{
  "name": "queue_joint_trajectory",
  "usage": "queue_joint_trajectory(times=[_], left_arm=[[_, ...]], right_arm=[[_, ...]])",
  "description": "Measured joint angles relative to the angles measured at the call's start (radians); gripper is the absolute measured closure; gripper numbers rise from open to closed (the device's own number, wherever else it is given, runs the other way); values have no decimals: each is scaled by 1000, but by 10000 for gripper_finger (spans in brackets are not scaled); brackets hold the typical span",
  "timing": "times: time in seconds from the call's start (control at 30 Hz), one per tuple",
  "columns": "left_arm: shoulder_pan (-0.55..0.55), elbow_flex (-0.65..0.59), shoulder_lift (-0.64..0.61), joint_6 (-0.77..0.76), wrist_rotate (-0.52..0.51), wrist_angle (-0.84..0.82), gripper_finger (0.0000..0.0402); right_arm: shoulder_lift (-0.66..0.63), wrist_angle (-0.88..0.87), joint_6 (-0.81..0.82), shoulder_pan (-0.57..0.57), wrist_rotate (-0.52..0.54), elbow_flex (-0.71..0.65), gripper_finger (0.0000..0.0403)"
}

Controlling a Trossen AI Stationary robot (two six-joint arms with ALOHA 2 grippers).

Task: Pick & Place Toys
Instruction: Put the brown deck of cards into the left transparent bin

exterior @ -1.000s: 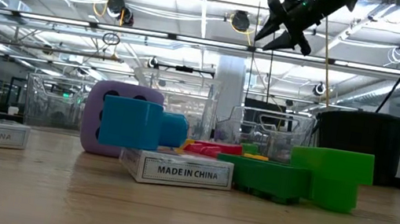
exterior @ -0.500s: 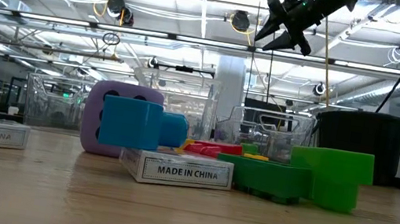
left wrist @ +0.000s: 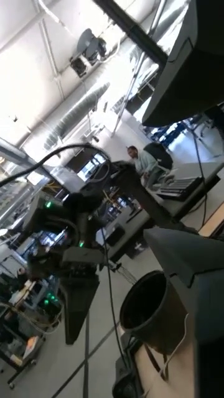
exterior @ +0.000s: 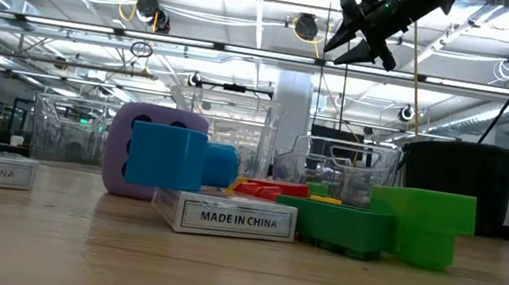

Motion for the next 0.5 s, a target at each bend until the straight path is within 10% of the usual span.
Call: queue_joint_trajectory(times=[0.5], left_arm=[[-57,0,0,77,-158,-100,121]], right_arm=[[0,-1,0,0,0,0,231]])
